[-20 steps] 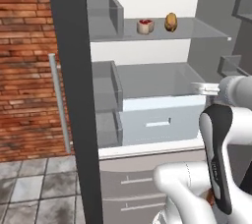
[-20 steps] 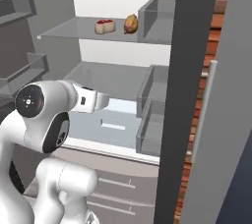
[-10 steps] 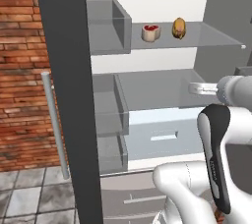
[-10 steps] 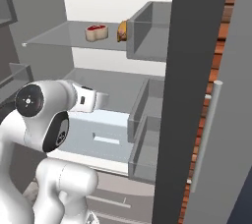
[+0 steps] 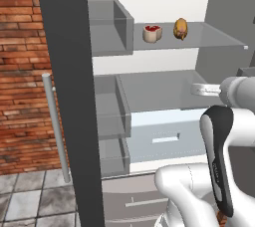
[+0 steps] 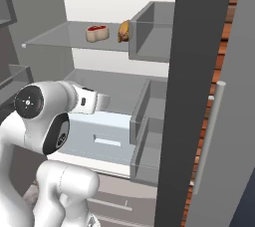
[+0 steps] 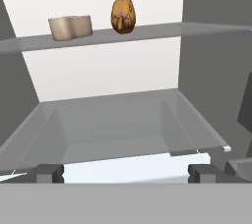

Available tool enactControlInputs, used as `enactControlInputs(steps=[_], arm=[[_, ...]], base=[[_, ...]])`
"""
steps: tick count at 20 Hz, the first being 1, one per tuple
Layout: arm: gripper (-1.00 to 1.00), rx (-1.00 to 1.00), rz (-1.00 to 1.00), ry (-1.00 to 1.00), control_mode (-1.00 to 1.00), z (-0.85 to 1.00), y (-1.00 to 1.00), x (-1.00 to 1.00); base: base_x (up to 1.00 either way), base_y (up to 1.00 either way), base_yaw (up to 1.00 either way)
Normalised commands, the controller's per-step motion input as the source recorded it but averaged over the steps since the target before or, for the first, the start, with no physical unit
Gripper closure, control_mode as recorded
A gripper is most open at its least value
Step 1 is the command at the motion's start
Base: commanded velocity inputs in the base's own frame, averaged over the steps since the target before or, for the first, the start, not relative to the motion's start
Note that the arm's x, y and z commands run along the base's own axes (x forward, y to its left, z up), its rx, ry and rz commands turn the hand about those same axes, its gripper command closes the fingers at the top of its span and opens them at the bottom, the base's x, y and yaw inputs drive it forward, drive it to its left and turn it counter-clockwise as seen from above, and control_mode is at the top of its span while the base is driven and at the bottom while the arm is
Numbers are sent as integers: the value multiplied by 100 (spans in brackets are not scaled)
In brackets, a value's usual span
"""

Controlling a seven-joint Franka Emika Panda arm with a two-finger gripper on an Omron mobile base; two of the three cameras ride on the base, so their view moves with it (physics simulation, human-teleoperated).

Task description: Gather the mushroom and avocado from the fridge and place them on a tray on the dining counter. Then gather the steak and chicken drumstick from the fridge and place them on the other tray.

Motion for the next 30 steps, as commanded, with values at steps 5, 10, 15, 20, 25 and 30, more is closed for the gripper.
enactControlInputs(steps=[5,10,15,20,25,30], arm=[[-100,-1,0,-1,-100,16,0,0],[-100,-5,0,0,-100,79,0,1],[-100,-3,-2,16,-100,69,0,17],[-100,-2,0,16,-100,26,0,7],[-100,0,-1,6,-100,13,4,37],[-100,0,0,0,-100,16,0,43]], base=[[15,0,0],[0,0,0],[0,0,0],[0,0,0],[0,0,0],[0,0,0]])
